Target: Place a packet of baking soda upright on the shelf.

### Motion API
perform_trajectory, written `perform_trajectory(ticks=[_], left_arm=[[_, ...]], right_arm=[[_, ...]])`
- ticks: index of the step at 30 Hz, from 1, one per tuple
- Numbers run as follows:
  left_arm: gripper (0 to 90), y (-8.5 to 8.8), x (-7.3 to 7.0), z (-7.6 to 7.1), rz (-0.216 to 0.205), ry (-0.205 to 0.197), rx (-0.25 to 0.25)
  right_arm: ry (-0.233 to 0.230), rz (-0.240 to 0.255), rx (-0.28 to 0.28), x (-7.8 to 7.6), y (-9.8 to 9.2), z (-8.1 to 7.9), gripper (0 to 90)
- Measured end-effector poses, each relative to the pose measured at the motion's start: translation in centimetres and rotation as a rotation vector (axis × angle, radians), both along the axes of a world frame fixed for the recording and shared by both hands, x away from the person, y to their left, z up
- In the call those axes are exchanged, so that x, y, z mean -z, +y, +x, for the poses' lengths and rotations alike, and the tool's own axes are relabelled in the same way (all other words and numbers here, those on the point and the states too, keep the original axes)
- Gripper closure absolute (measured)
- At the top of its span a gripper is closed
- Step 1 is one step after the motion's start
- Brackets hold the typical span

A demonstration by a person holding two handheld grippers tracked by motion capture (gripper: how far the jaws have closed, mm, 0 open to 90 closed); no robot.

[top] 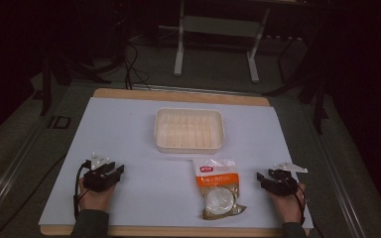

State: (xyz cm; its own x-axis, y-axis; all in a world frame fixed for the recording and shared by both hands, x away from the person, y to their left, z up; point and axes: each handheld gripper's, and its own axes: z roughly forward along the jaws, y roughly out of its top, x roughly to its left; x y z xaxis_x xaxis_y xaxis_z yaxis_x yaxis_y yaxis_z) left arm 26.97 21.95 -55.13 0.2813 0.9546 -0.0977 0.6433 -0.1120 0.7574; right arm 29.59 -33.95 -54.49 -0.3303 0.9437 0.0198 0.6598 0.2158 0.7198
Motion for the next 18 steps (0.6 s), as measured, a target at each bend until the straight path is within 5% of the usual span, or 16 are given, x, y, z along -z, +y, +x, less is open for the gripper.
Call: perform_trajectory(ticks=[10,18], left_arm=[[59.8,0.6,-0.1,-1.4,0.001,-0.035,0.069],[59.6,0.1,0.0,-1.7,0.05,-0.052,0.094]], right_arm=[[0.001,0.022,-0.083,-0.7,1.4,0.1,47.7],[0.014,0.047,-0.148,-1.3,2.2,0.9,46.5]])
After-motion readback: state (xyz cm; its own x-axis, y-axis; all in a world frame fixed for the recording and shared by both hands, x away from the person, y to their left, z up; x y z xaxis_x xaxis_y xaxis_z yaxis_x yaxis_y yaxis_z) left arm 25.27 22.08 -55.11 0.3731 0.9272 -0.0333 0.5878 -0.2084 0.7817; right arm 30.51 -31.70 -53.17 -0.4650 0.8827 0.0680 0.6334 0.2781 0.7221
